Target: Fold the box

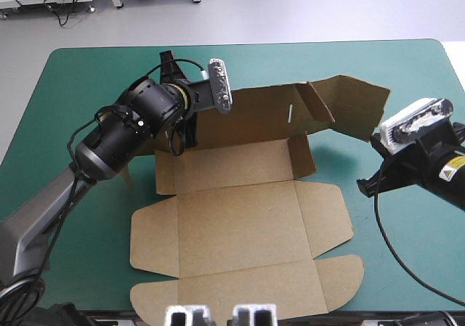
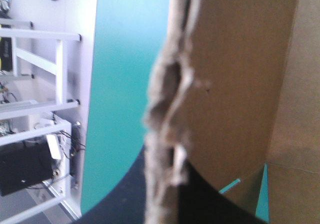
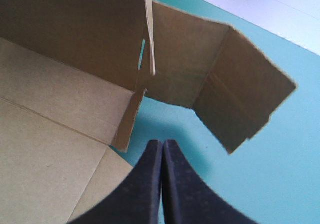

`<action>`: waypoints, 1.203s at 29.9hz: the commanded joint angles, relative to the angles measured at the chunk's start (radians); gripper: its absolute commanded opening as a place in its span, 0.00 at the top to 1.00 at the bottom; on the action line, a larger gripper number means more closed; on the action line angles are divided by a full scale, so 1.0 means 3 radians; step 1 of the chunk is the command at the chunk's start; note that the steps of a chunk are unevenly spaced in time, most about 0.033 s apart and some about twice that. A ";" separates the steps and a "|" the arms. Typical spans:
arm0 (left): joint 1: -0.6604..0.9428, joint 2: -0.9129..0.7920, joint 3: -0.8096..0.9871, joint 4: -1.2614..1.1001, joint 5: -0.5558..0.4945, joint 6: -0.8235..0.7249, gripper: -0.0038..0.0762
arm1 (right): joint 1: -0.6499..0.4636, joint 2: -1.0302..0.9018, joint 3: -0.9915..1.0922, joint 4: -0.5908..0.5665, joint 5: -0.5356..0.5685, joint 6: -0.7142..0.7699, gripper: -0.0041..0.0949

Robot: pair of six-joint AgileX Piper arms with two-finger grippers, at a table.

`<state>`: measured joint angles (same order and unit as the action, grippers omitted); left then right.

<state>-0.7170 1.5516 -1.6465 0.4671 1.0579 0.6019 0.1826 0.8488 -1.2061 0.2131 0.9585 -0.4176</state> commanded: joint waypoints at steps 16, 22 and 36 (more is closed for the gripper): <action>-0.0433 -0.0749 0.1883 0.2646 -0.1590 -0.1701 0.97 | -0.0008 0.1015 -0.1419 0.0105 0.0372 -0.0097 0.98; -0.0426 -0.0778 0.2282 0.3885 -0.1824 -0.3025 0.97 | -0.0008 0.1399 -0.1426 0.0129 0.0435 -0.0097 0.98; -0.0220 -0.0778 0.2325 0.3994 -0.1617 -0.3546 0.97 | -0.0008 0.2871 -0.2548 0.0226 0.0897 0.0226 0.98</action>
<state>-0.7853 1.3583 -0.9230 1.6248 0.5383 -0.4237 0.1826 1.6832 -1.8866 0.2420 1.2259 -0.3737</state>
